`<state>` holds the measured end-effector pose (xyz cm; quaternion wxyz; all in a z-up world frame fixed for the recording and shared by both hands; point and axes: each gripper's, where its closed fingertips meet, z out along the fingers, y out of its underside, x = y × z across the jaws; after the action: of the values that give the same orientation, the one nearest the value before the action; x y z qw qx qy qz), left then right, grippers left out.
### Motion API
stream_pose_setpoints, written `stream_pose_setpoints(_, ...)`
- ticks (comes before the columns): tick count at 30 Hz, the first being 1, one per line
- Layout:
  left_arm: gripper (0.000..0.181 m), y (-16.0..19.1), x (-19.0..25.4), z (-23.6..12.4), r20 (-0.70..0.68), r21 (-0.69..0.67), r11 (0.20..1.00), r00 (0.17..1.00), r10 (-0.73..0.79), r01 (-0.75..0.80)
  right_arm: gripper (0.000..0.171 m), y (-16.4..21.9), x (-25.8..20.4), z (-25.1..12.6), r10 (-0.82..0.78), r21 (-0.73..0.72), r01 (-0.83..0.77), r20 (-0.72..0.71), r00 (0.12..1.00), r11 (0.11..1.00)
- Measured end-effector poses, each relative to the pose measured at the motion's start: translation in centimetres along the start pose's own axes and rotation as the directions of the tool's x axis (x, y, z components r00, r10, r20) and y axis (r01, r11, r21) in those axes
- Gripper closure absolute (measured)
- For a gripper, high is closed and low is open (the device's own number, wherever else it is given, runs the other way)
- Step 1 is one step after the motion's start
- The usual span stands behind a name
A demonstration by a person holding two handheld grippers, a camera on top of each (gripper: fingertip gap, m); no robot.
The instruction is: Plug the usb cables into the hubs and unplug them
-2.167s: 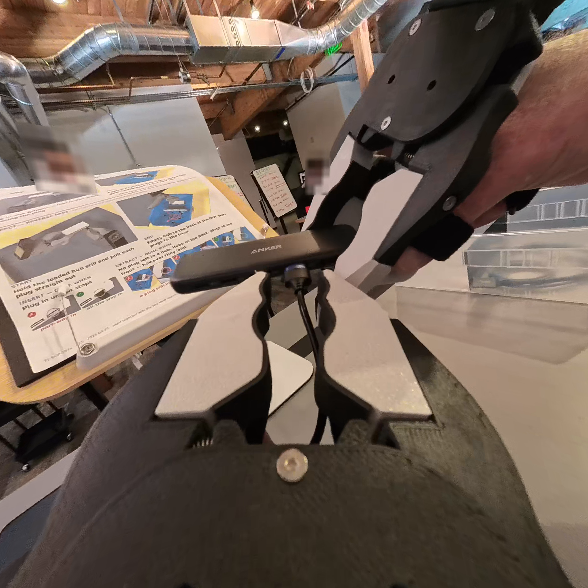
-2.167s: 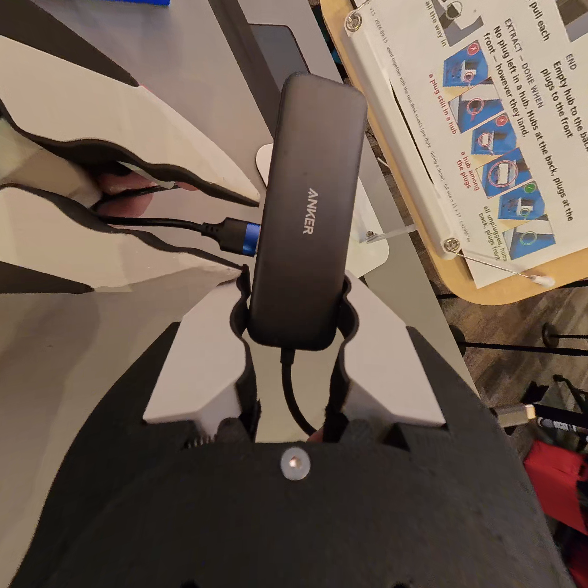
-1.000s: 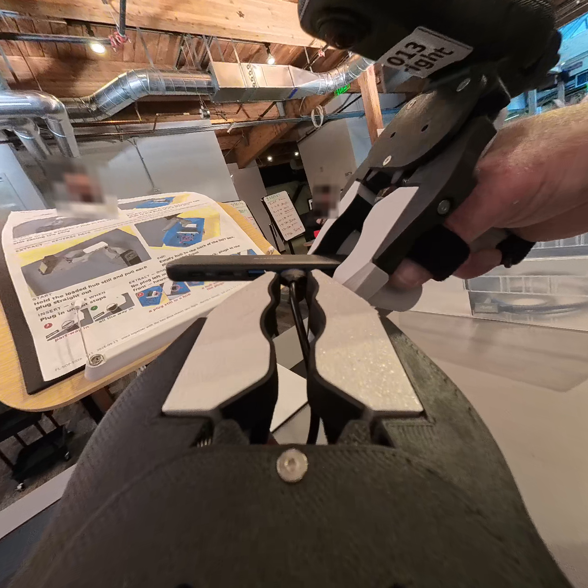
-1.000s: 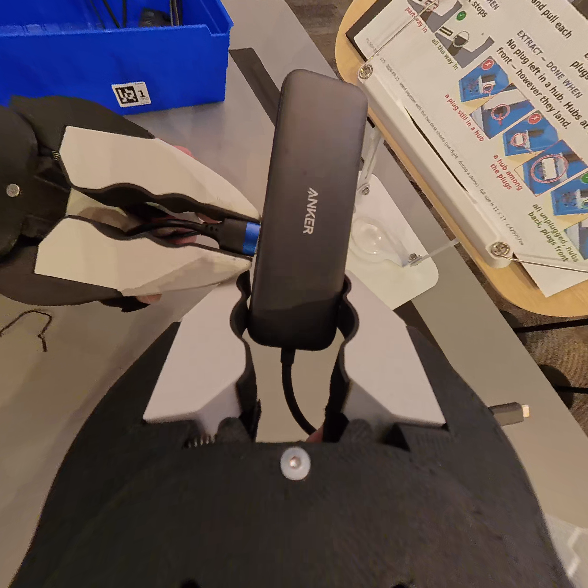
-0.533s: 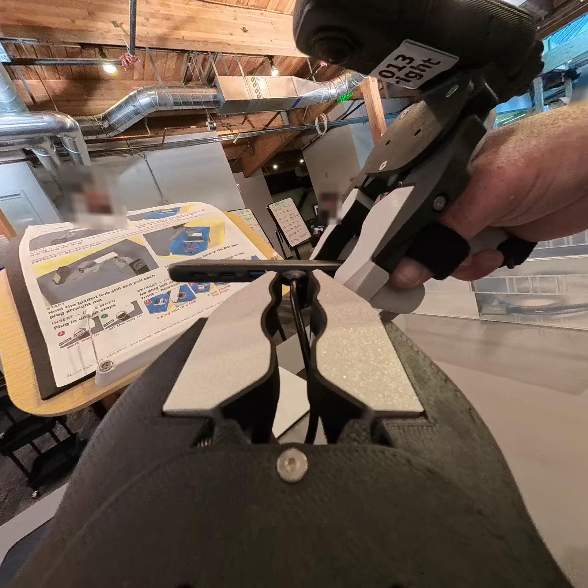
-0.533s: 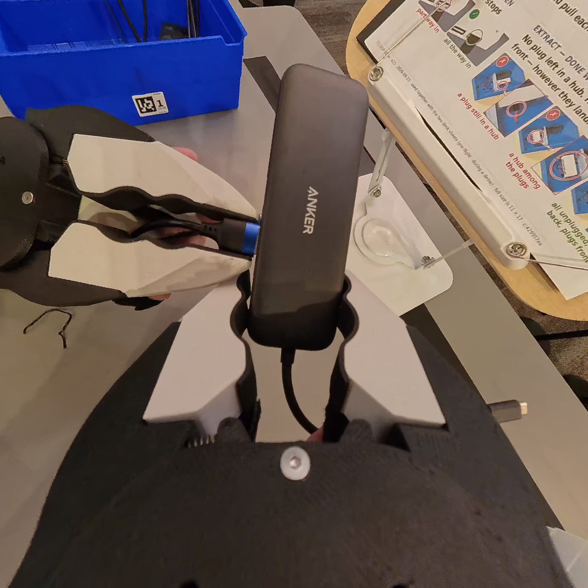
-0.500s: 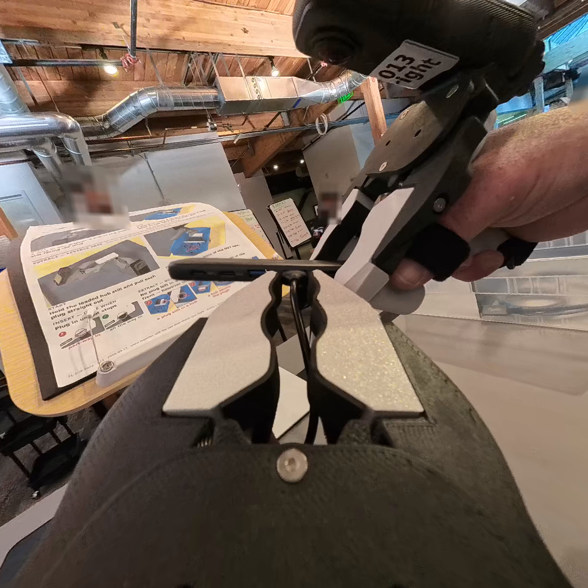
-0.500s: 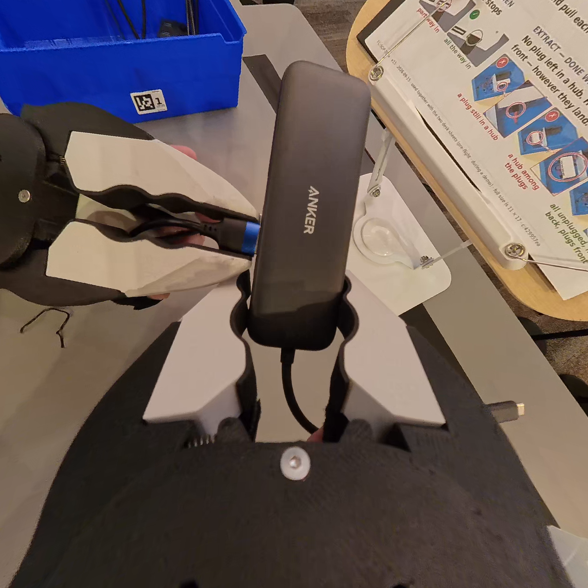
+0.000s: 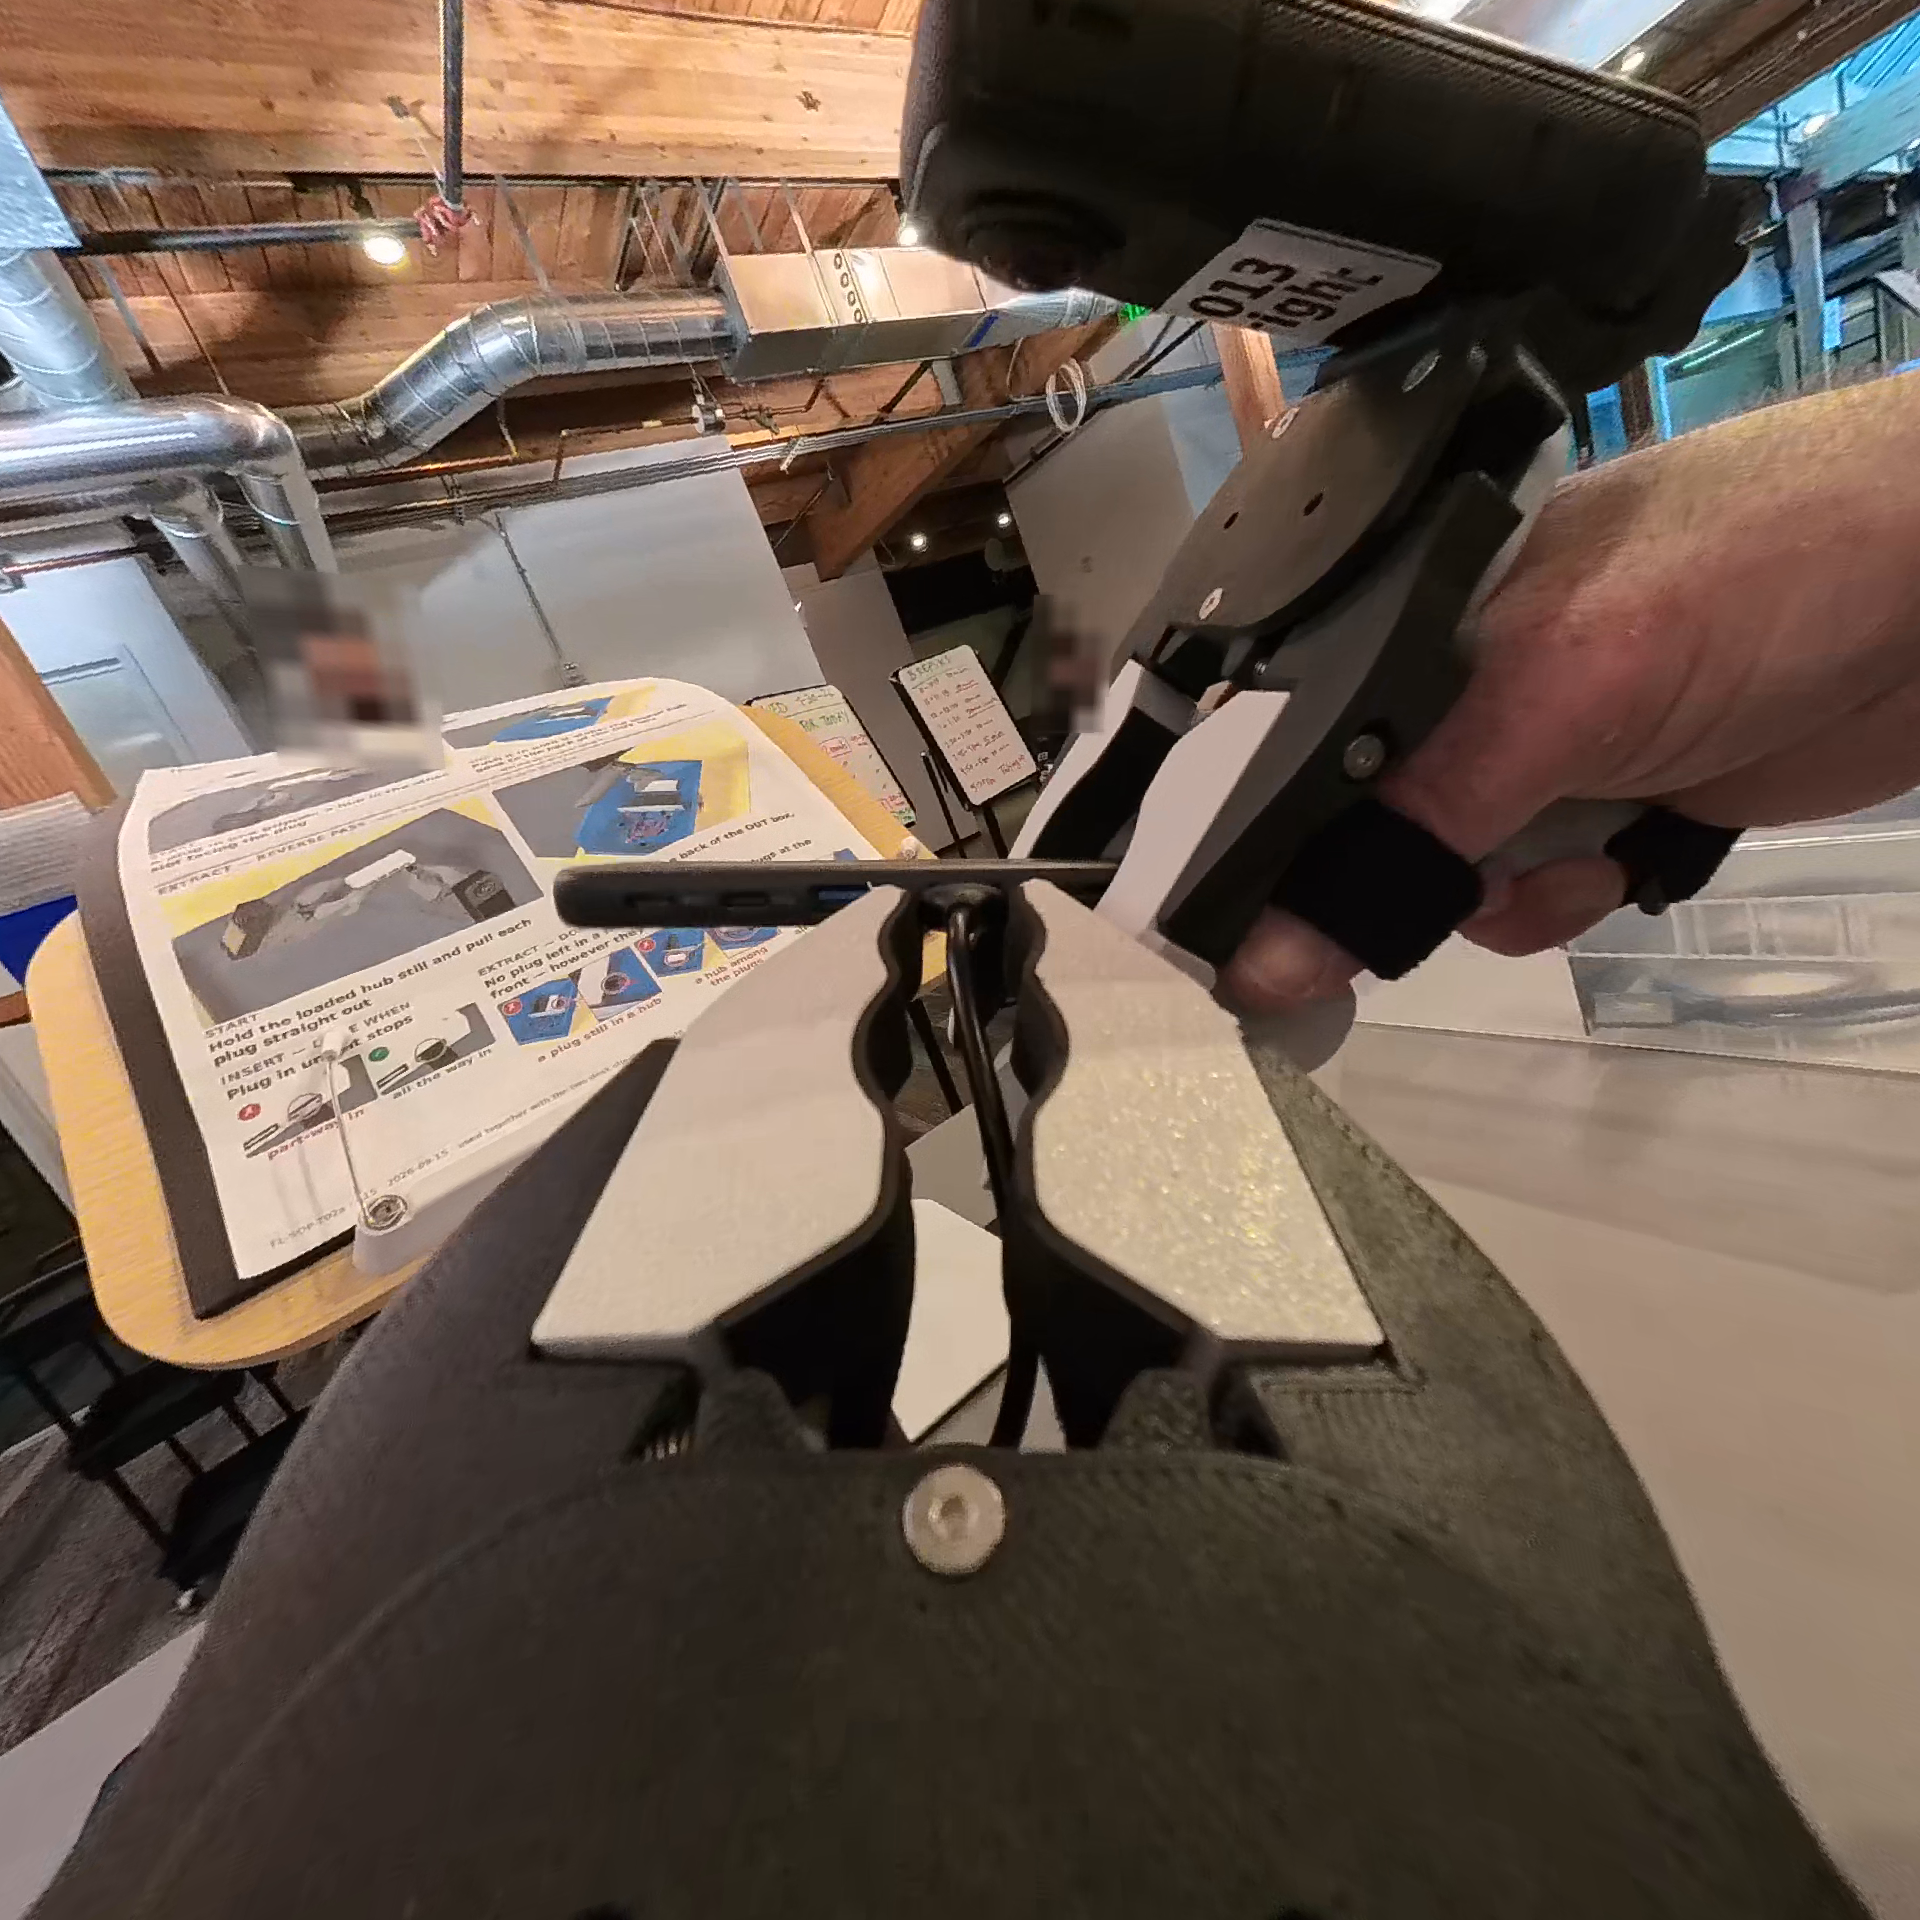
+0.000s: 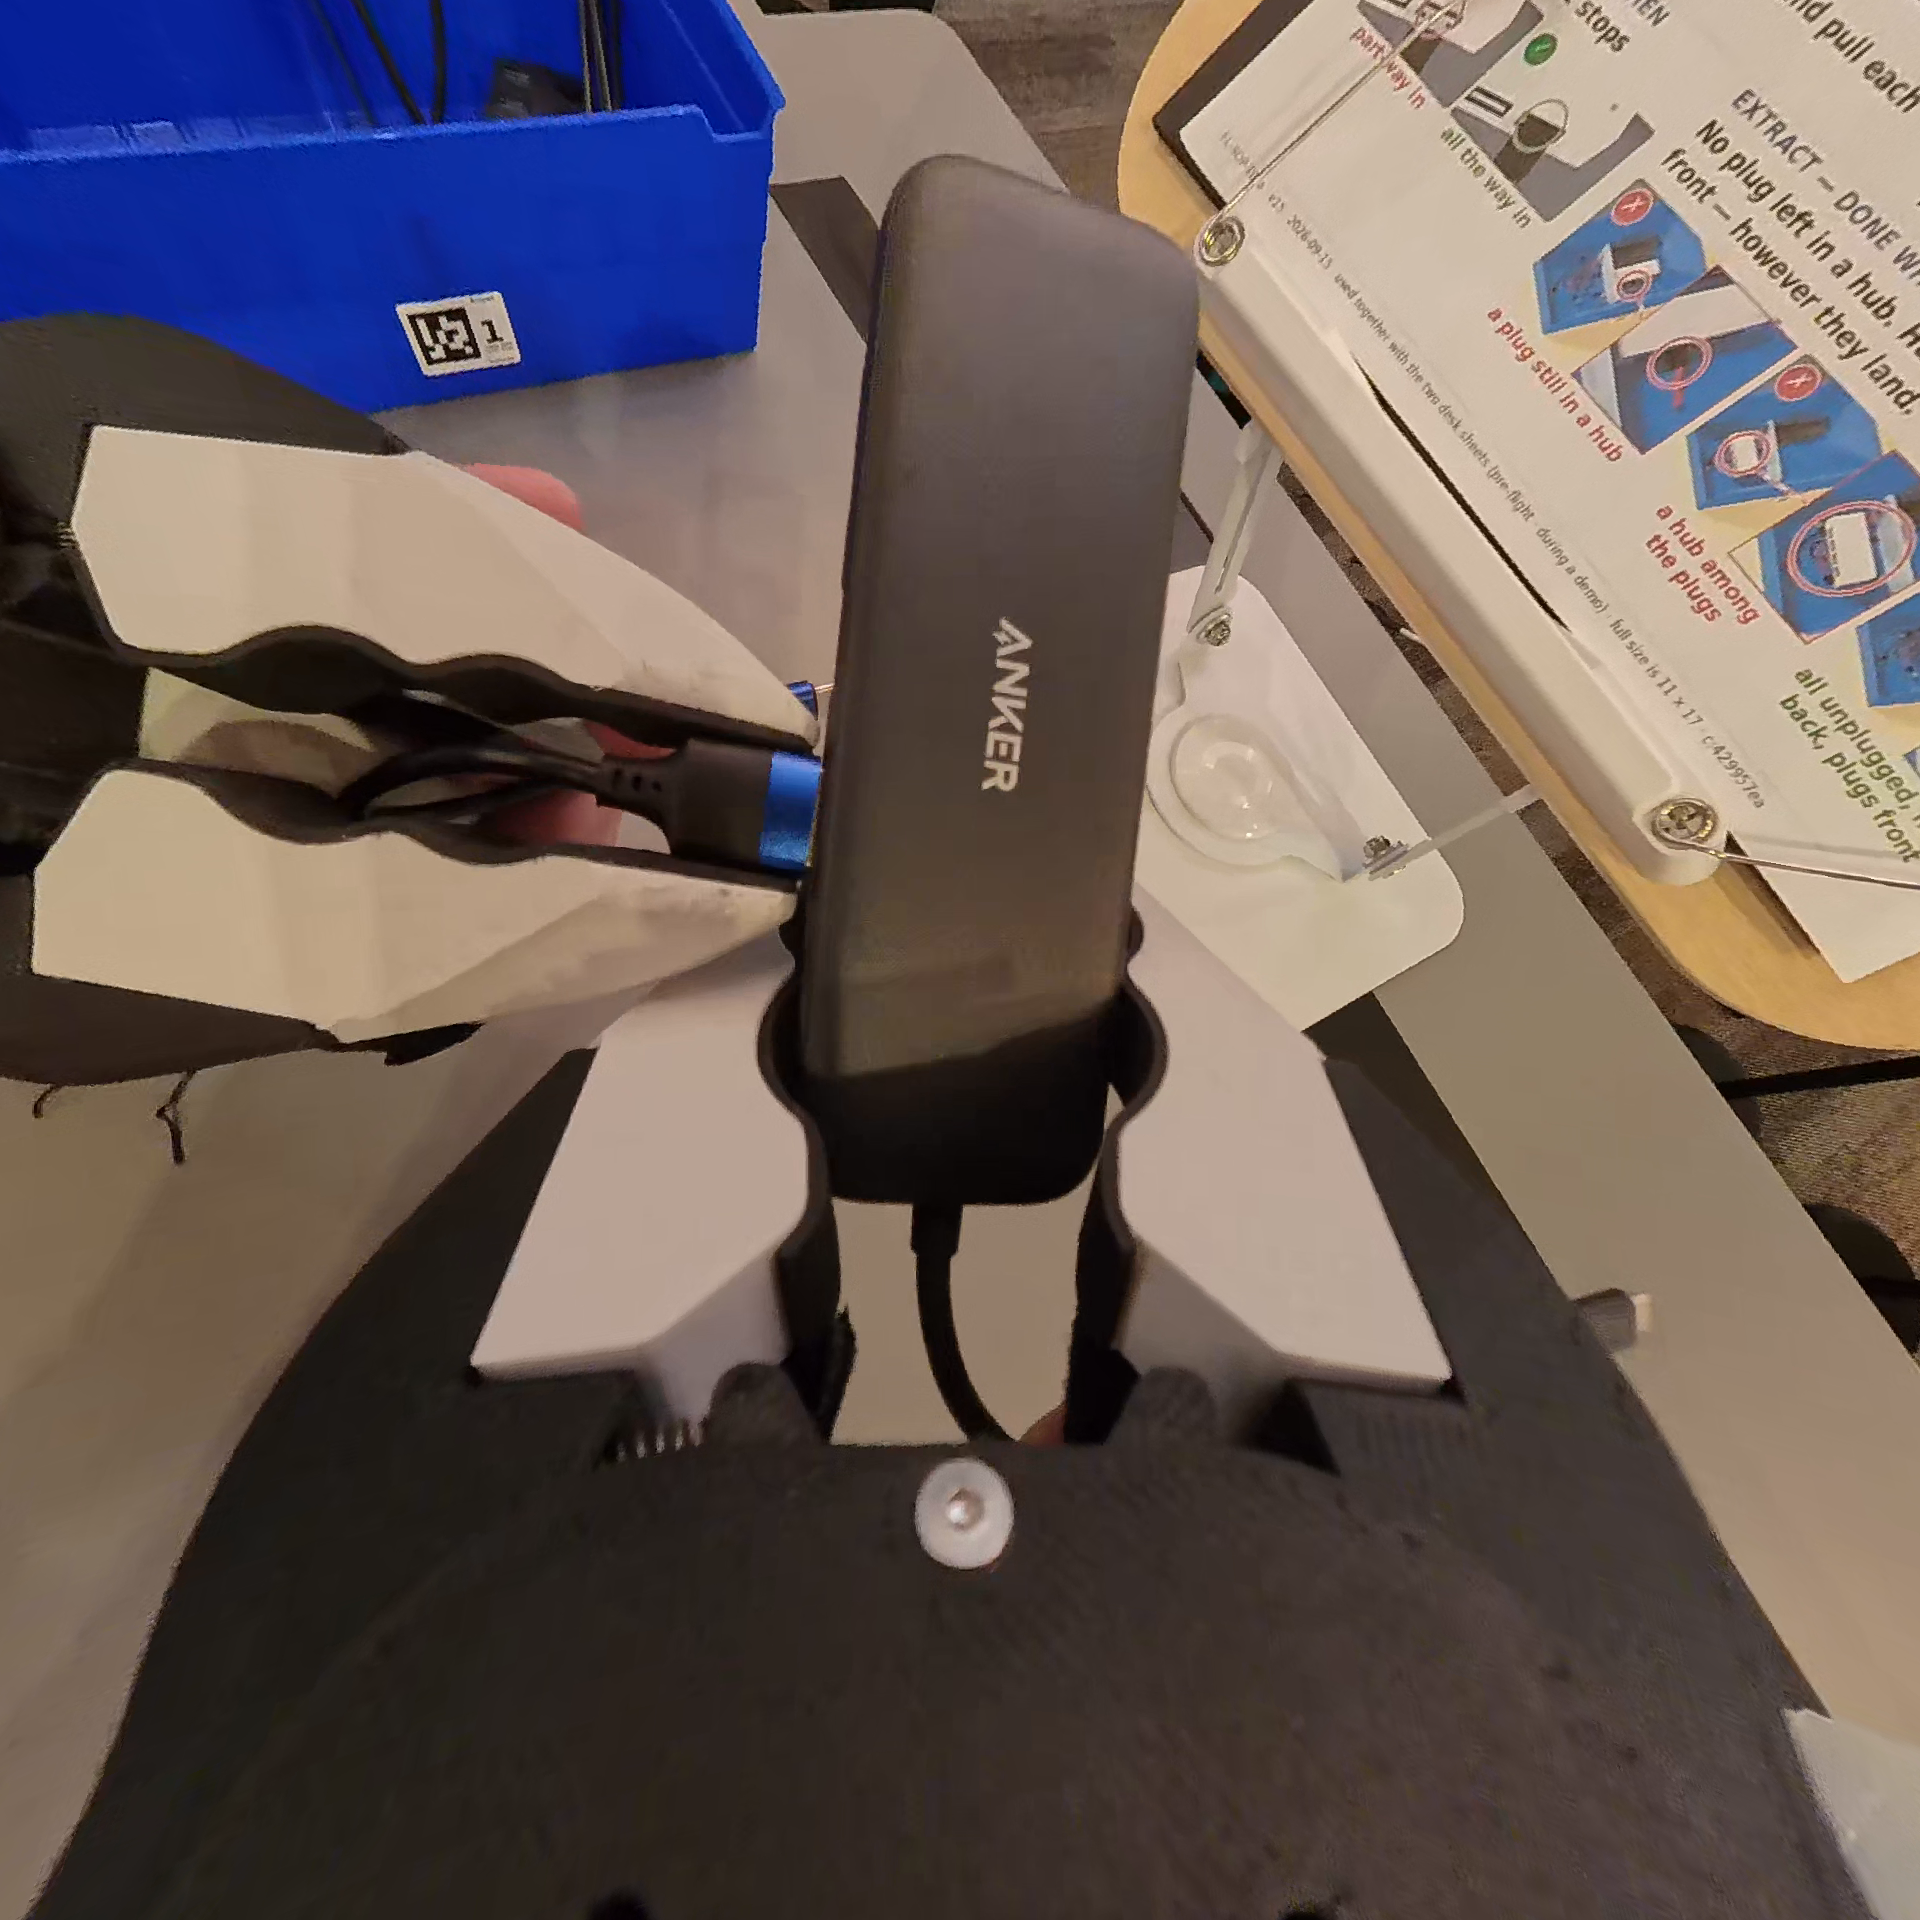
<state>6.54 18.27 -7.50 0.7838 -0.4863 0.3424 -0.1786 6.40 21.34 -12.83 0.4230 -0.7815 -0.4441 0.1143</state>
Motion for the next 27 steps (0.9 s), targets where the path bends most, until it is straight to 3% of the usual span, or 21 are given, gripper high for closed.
stream_pose_setpoints(11,0.161,0.3,0.4,0.3,0.015,-0.060,0.996,0.998,0.066,-0.065,0.123,1.4,-1.0,0.6,0.085,-0.050,-0.077,0.176,0.981,0.996)
stream_pose_setpoints(21,0.166,0.7,0.6,0.4,0.008,-0.114,0.992,0.999,0.048,-0.047,0.123,1.5,-0.9,0.7,0.085,-0.046,-0.077,0.205,0.975,0.996)
stream_pose_setpoints(27,0.164,1.2,0.5,0.5,0.006,-0.156,0.987,1.000,0.029,-0.027,0.123,1.7,-0.1,1.0,0.045,-0.059,-0.037,0.129,0.991,0.998)
